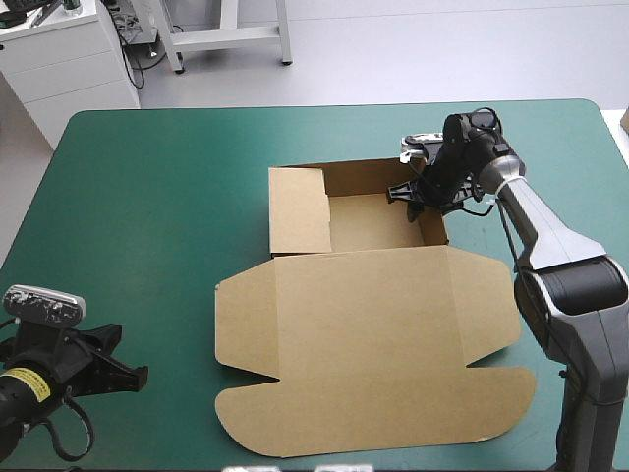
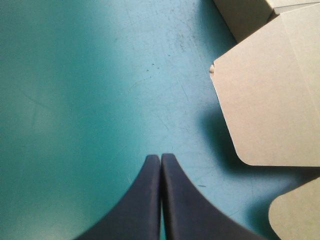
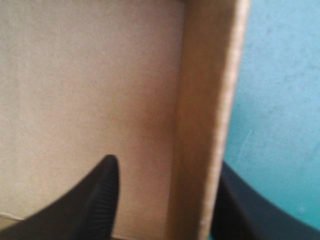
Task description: Fold the box
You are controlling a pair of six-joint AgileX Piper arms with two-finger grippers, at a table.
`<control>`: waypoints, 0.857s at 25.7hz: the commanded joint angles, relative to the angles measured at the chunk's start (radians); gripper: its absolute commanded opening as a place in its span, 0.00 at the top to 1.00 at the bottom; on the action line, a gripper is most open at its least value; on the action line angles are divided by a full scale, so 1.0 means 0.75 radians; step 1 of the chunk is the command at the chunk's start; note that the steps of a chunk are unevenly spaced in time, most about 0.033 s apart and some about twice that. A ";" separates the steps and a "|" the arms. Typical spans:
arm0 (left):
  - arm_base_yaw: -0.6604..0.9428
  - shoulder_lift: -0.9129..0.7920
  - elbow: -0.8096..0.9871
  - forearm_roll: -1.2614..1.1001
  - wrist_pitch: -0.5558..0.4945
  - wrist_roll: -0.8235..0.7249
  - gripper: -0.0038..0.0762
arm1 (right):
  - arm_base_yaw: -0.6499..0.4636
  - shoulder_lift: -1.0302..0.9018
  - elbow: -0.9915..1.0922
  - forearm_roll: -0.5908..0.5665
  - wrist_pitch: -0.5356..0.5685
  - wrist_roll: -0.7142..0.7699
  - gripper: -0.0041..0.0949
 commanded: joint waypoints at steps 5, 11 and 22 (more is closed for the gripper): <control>-0.002 0.008 -0.032 -0.002 -0.077 -0.014 0.99 | -0.001 -0.087 -0.031 -0.044 0.021 -0.013 0.98; -0.002 0.008 -0.032 -0.002 -0.080 -0.014 0.99 | -0.005 -0.132 -0.070 -0.044 0.021 -0.065 0.98; -0.002 0.008 -0.032 0.001 -0.078 -0.014 0.99 | -0.287 -0.229 -0.412 -0.268 0.021 -0.116 0.98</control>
